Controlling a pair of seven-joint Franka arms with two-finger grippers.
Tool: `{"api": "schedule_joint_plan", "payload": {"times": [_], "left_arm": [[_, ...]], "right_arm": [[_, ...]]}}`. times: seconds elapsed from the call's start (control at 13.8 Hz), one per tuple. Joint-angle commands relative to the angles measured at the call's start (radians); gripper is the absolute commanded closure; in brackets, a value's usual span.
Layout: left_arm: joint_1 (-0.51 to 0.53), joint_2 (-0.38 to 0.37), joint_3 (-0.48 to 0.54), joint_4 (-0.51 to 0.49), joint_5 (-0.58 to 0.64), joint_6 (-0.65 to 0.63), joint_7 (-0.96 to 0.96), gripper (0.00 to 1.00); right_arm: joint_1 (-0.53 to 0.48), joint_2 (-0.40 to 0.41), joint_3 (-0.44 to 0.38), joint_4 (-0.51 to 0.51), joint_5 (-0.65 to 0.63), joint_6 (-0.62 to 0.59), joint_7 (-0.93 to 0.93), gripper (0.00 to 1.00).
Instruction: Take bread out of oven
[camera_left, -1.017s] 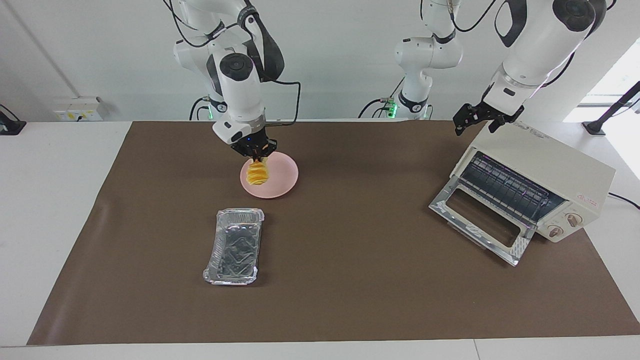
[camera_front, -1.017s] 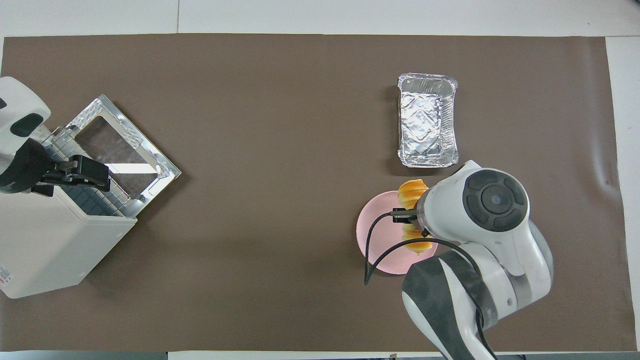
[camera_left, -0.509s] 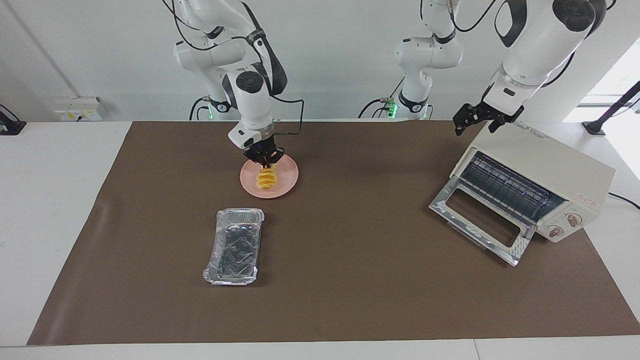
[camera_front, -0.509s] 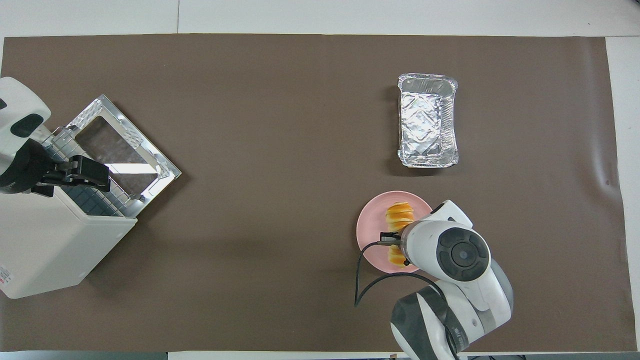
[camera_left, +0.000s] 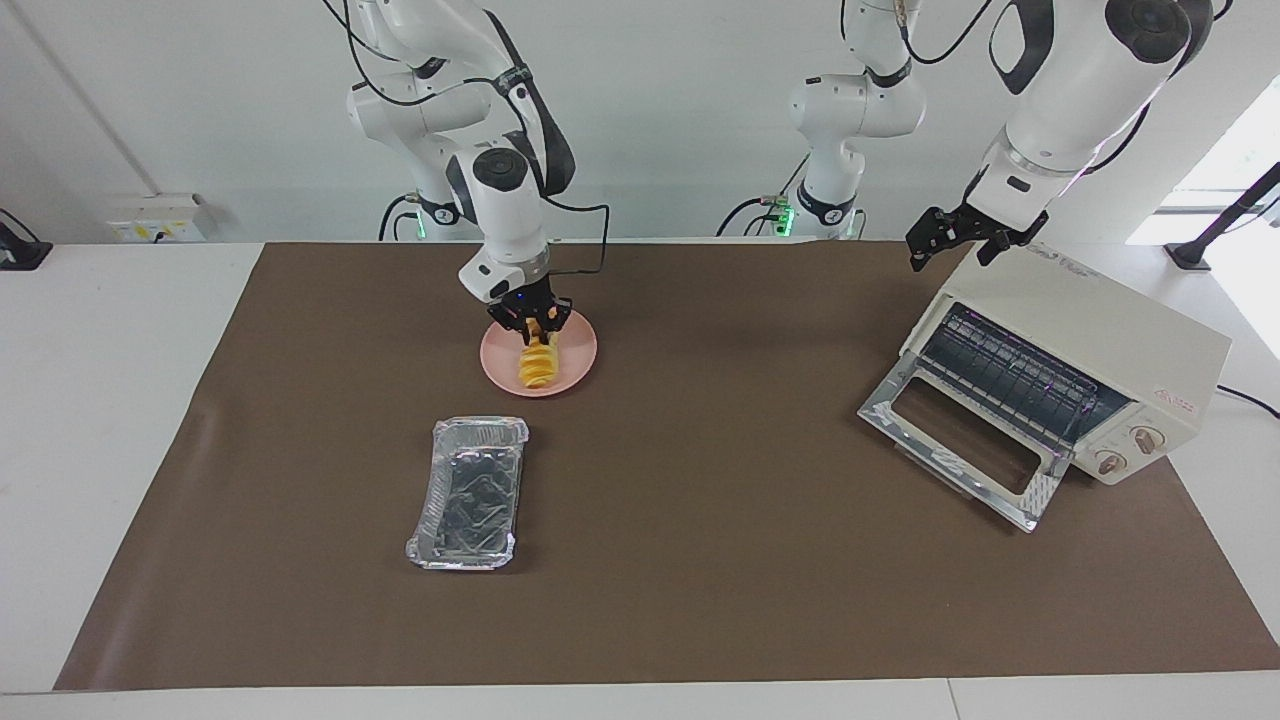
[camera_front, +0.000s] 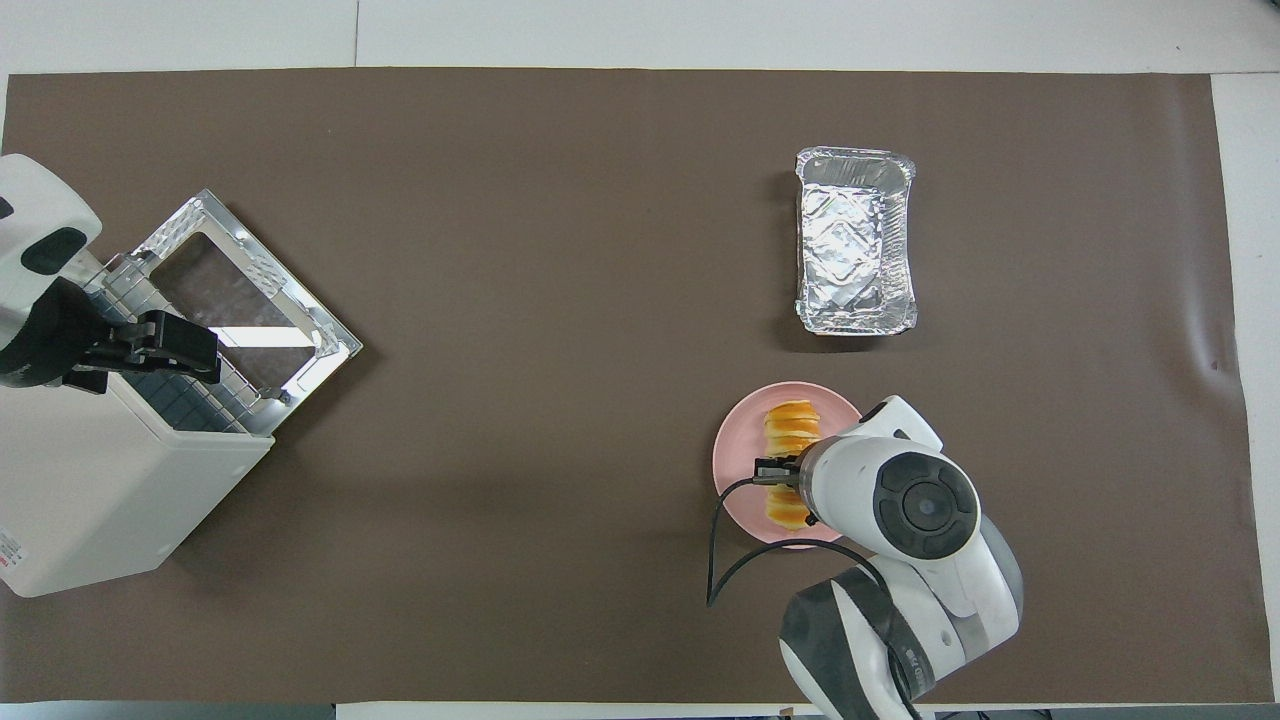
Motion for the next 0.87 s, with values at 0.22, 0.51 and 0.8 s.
{"api": "schedule_joint_plan", "payload": {"times": [0.22,0.51,0.8], "left_arm": [[0.015,-0.013,-0.005,-0.008,-0.008,0.006,0.006,0.0],[0.015,-0.013,-0.005,-0.008,-0.008,0.006,0.006,0.0],[0.014,-0.013,-0.005,-0.008,-0.008,0.006,0.006,0.0]], "right_arm": [[-0.083,0.033,-0.005,0.288,0.02,-0.274,-0.011,0.0],[-0.237,0.033,-0.008,0.432,0.02,-0.327,-0.269,0.0],[-0.333,0.033,-0.012,0.664,0.018,-0.658,-0.541,0.0]]}}
